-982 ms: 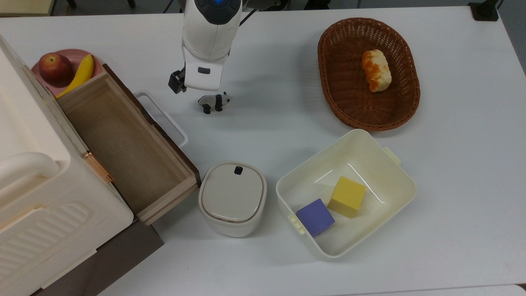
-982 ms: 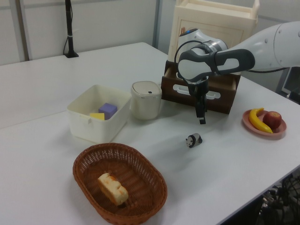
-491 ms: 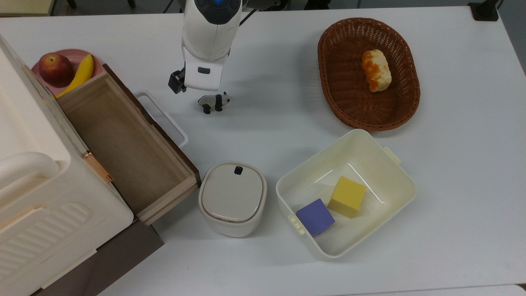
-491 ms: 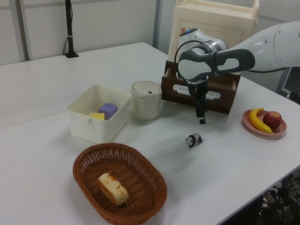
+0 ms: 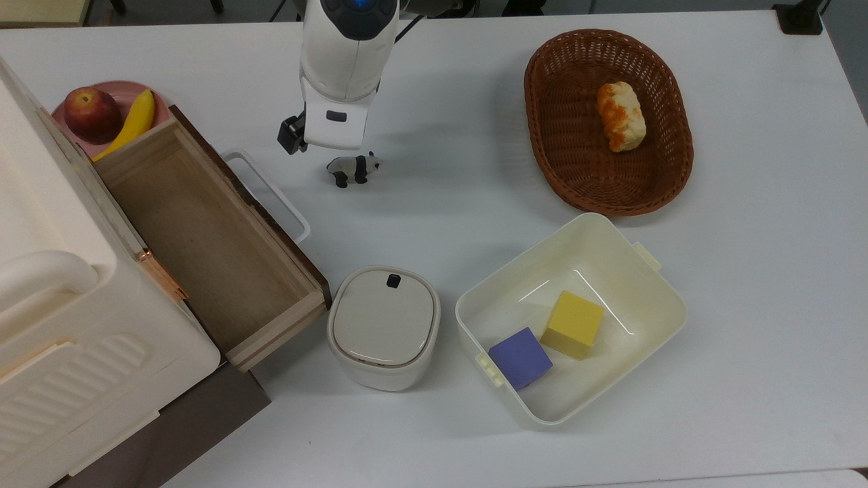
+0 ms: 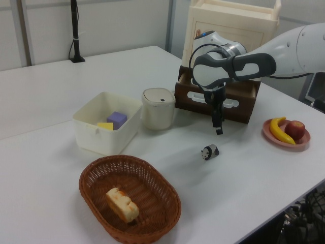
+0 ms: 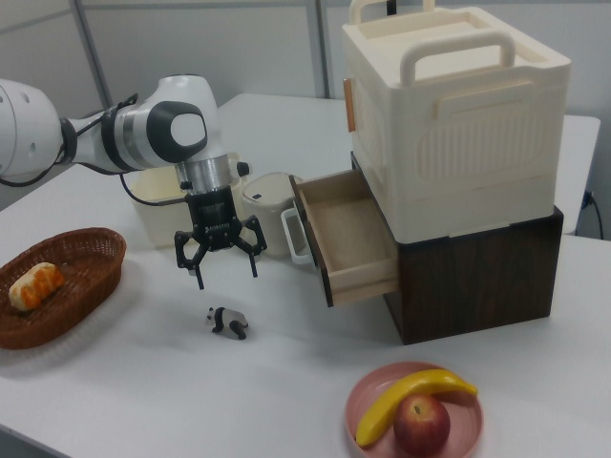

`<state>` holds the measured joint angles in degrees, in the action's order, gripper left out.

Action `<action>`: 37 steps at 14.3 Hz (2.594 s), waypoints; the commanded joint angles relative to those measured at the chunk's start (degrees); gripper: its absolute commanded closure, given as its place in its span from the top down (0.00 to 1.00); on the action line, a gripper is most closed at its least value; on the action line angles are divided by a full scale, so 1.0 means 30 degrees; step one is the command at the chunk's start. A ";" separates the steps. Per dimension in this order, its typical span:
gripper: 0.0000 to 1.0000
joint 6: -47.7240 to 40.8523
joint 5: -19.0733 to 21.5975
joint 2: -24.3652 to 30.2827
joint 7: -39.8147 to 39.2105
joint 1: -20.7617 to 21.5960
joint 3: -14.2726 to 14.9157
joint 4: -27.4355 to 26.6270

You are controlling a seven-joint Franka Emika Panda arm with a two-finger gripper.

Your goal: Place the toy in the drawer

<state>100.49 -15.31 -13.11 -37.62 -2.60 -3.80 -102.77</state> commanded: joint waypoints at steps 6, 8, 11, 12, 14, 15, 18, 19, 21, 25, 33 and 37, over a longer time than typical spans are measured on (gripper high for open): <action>1.00 0.0108 -0.0346 0.0124 -0.0351 -0.0129 -0.0198 -0.0050; 1.00 0.0108 -0.0346 0.0124 -0.0351 -0.0158 -0.0198 -0.0050; 1.00 0.0108 -0.0346 0.0124 -0.0322 -0.0158 -0.0198 -0.0050; 1.00 0.0108 -0.0346 0.0124 -0.0177 -0.0129 -0.0198 -0.0050; 1.00 0.0195 -0.0288 0.0153 0.0174 -0.0128 -0.0198 -0.0050; 1.00 0.0225 -0.0288 0.0153 0.0669 -0.0128 -0.0227 -0.0050; 1.00 0.0284 -0.0113 0.0153 0.1959 -0.0099 -0.0227 -0.0050; 1.00 0.0284 0.0062 0.0240 0.2166 -0.0070 -0.0227 -0.0050; 1.00 0.0284 0.0502 0.0387 0.3335 -0.0070 -0.0198 -0.0020; 1.00 0.0371 0.0794 0.0387 0.6932 -0.0070 -0.0227 0.0009; 1.00 0.2946 0.1294 0.0241 2.0757 0.0047 -0.0198 -0.0137; 1.00 0.3565 0.1148 0.0153 2.8964 -0.0245 -0.0023 -0.0750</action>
<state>109.16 -12.08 -13.13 36.02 -2.74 -4.29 -102.42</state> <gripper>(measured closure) 0.000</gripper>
